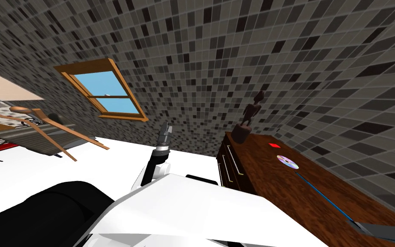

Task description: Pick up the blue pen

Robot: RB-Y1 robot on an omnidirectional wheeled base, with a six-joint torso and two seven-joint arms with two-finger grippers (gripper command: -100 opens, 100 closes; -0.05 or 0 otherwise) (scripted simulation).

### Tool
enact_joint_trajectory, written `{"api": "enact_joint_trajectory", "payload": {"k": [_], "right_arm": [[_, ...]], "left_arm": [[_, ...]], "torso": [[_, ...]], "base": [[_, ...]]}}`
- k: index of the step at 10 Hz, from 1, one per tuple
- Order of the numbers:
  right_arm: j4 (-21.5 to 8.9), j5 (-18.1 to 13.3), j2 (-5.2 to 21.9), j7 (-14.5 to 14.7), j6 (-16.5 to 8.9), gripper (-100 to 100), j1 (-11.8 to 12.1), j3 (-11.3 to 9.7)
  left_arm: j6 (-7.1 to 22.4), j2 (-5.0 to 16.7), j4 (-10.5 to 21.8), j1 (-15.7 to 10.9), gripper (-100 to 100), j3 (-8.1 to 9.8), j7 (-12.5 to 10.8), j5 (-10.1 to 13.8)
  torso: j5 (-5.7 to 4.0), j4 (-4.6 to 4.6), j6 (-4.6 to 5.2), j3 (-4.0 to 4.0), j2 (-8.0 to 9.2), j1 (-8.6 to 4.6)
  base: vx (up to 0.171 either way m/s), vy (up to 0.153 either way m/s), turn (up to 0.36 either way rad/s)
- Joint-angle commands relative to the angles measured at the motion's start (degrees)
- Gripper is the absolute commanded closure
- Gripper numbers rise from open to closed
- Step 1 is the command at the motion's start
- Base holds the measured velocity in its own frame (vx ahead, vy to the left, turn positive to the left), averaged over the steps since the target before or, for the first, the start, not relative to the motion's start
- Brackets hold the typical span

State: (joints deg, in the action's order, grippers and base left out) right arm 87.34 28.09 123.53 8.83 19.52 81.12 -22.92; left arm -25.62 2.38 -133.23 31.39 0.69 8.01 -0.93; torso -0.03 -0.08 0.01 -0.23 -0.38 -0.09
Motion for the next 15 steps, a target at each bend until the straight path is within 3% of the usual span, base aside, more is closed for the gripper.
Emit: {"api": "enact_joint_trajectory", "payload": {"k": [1, 6, 7, 8, 9, 14, 15], "right_arm": [[-1.1, -0.3, 2.9, -1.4, 0.8, -100, 0.6, 0.5], [-2.6, -0.7, 9.1, -4.4, 2.5, -100, 0.2, 1.4], [-2.6, -0.6, 8.6, -4.0, 2.8, -100, 0.0, 0.6], [-2.6, -0.6, 8.7, -4.2, 2.8, 0, -0.1, 0.6], [-1.4, -0.4, 8.5, -4.1, 1.0, -100, 1.0, 2.3], [1.4, 0.3, 8.1, -3.8, -3.2, -100, 3.4, 6.4], [0.7, 0.2, 8.2, -3.9, -2.2, -100, 3.2, 5.8]], "left_arm": [[0.0, 0.0, 0.0, 0.0, 0, 0.00, 0.0, 0.0], [0.0, 0.0, 0.0, 0.0, 0, 0.00, 0.0, 0.0], [0.0, 0.0, 0.0, 0.0, 0, 0.00, 0.0, 0.0], [0.0, 0.0, 0.0, 0.0, 0, 0.00, 0.0, 0.0], [0.0, 0.0, 0.0, 0.0, 0, 0.00, 0.0, 0.0], [0.0, 0.0, 0.0, 0.0, 0, 0.00, 0.0, 0.0], [0.0, 0.0, 0.0, 0.0, 0, 0.00, 0.0, 0.0]], "torso": [[0.00, 0.00, 0.00, 0.00, 0.00, 0.00], [0.00, -0.03, -0.02, -0.07, -0.12, -0.05], [-0.01, -0.01, -0.13, -0.09, -0.18, -0.08], [-0.01, 0.02, -0.12, 0.00, -0.01, -0.02], [0.01, 0.07, -0.11, 0.11, 0.17, 0.03], [-0.02, 0.14, -0.10, 0.27, 0.43, -0.09], [-0.02, 0.14, -0.10, 0.26, 0.43, -0.09]], "base": [[0.102, -0.015, 0.078], [0.131, -0.035, 0.075], [0.058, -0.018, 0.015], [0.010, -0.003, 0.001], [-0.010, -0.027, 0.026], [-0.028, -0.037, 0.019], [-0.012, -0.017, 0.007]]}}
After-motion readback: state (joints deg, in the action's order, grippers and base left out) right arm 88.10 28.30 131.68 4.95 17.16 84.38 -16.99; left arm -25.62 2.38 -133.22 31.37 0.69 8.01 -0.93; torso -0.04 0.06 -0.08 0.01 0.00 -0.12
